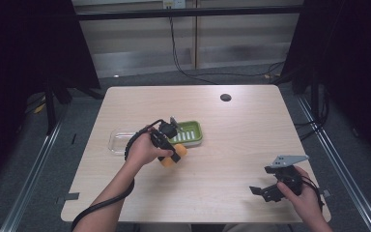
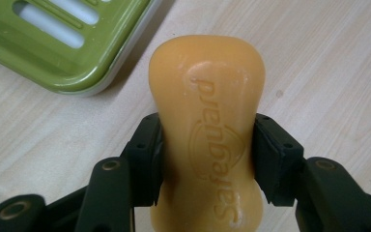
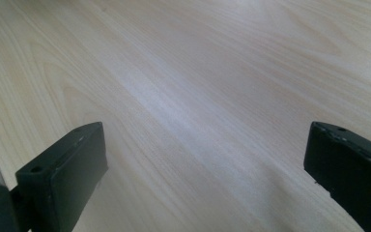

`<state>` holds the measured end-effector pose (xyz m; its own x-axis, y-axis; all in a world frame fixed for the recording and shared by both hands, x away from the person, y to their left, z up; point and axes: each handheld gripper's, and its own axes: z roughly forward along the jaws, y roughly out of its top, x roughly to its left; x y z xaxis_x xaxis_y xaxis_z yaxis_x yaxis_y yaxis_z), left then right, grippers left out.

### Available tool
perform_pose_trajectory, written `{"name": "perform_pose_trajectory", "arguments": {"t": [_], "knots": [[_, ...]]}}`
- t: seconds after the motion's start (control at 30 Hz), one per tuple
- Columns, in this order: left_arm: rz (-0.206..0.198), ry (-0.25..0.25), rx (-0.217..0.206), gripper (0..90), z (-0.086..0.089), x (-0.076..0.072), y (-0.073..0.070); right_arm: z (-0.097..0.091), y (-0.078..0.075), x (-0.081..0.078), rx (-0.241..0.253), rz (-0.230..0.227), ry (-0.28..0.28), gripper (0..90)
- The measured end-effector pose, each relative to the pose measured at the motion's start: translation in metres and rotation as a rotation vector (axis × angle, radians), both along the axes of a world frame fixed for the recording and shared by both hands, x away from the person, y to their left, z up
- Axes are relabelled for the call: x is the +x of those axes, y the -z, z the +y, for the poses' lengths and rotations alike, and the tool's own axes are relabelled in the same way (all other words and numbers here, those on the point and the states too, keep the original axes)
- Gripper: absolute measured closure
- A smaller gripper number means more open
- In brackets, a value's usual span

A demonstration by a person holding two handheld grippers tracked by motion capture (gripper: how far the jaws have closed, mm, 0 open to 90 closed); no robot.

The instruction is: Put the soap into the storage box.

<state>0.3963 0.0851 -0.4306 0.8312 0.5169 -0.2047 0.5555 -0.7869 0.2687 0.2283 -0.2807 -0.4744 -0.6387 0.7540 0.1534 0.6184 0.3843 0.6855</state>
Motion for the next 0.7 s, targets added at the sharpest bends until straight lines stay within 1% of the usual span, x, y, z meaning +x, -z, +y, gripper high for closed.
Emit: {"name": "perform_pose_trajectory", "arguments": {"t": [0.1,0.17,0.27,0.33,0.37,0.5,0.57,0.7], "knots": [[0.006,-0.005,-0.003,50.0,0.0,0.002,-0.001,0.0,0.0,0.0,0.001,0.0,-0.002,1.4],[0.003,0.002,0.008,50.0,-0.001,0.004,-0.003,0.0,0.0,0.0,0.0,-0.002,-0.006,1.4],[0.006,0.0,0.004,50.0,-0.001,0.005,-0.005,0.0,0.0,0.0,0.0,0.0,-0.004,1.4],[0.002,-0.012,0.001,50.0,-0.002,0.007,-0.006,0.0,0.0,0.0,0.001,0.001,-0.003,1.4],[0.002,-0.01,0.01,50.0,-0.002,0.008,-0.007,0.0,0.0,0.0,0.0,0.0,0.0,1.4],[0.003,-0.01,0.004,50.0,-0.005,0.011,-0.008,-0.001,0.0,0.0,0.0,0.002,0.002,1.4],[0.006,-0.003,0.01,50.0,-0.005,0.013,-0.009,-0.001,0.0,0.0,0.001,-0.004,0.001,1.4],[0.001,-0.006,0.009,50.0,-0.007,0.015,-0.012,-0.001,-0.001,0.0,0.002,0.0,0.004,1.4]]}}
